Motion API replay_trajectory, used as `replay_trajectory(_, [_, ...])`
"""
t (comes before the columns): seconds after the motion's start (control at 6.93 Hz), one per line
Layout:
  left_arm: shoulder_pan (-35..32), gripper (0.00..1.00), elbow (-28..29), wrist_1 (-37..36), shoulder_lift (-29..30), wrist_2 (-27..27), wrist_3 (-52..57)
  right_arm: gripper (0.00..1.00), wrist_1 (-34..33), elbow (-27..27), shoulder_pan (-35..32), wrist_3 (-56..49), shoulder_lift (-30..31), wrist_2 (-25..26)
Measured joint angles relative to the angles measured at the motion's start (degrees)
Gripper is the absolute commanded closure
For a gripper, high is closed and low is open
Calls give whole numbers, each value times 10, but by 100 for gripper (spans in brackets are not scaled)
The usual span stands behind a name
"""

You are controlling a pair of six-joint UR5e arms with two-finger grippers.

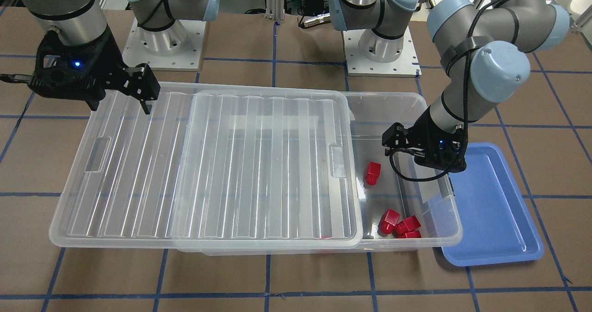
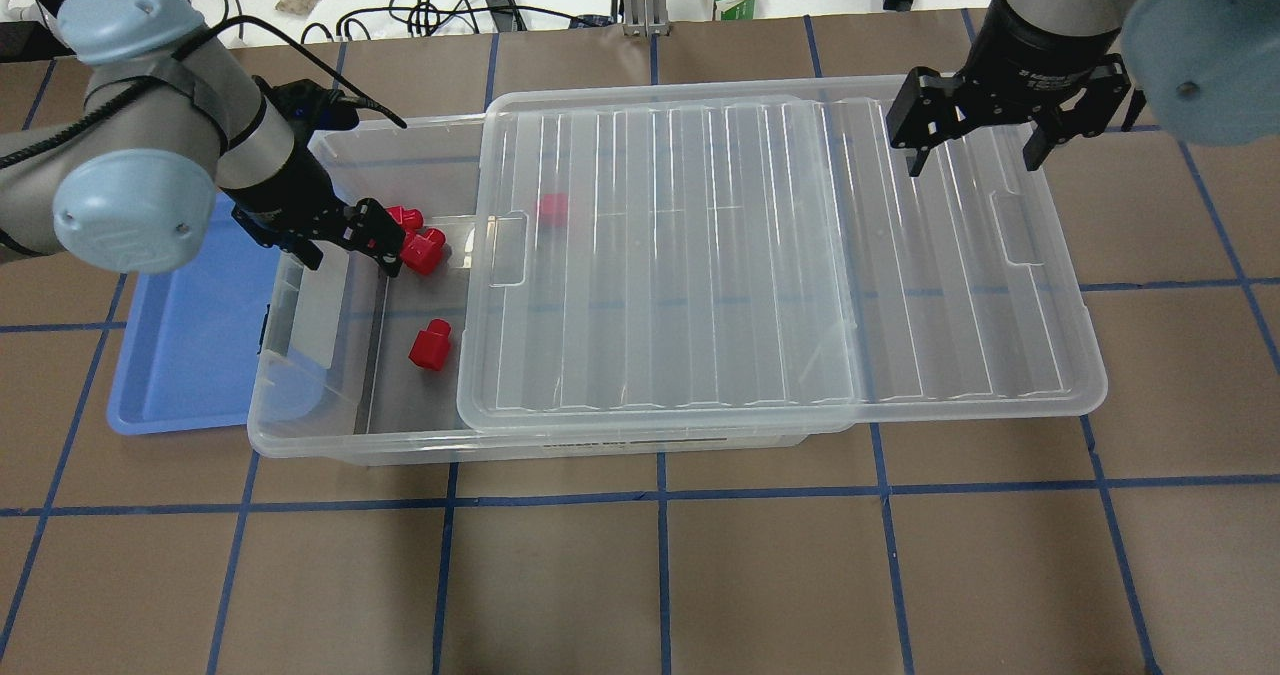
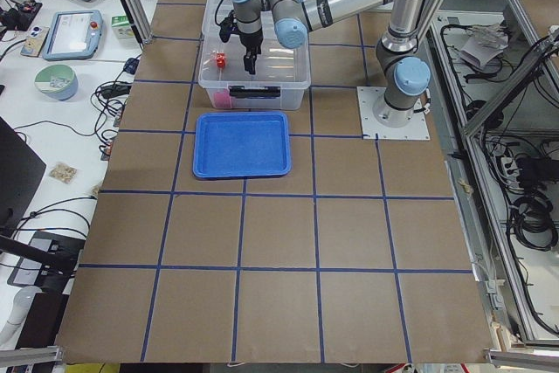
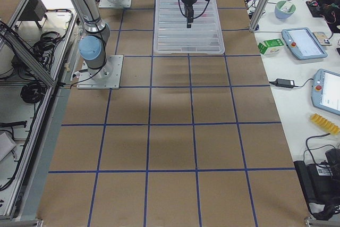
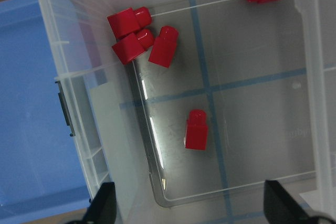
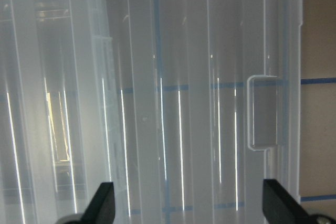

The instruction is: Place red block in blue tray from box

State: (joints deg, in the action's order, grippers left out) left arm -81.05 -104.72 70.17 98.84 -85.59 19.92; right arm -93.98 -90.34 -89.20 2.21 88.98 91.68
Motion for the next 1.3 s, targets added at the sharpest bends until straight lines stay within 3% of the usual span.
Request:
replay_trajectory(0.87, [-27, 0, -60, -89, 33, 2, -21, 0, 2, 5, 1, 19, 3, -17])
replay_trajectory(1.3, [-26, 0, -72, -102, 54, 0, -82, 0, 2, 4, -2, 20, 3, -17])
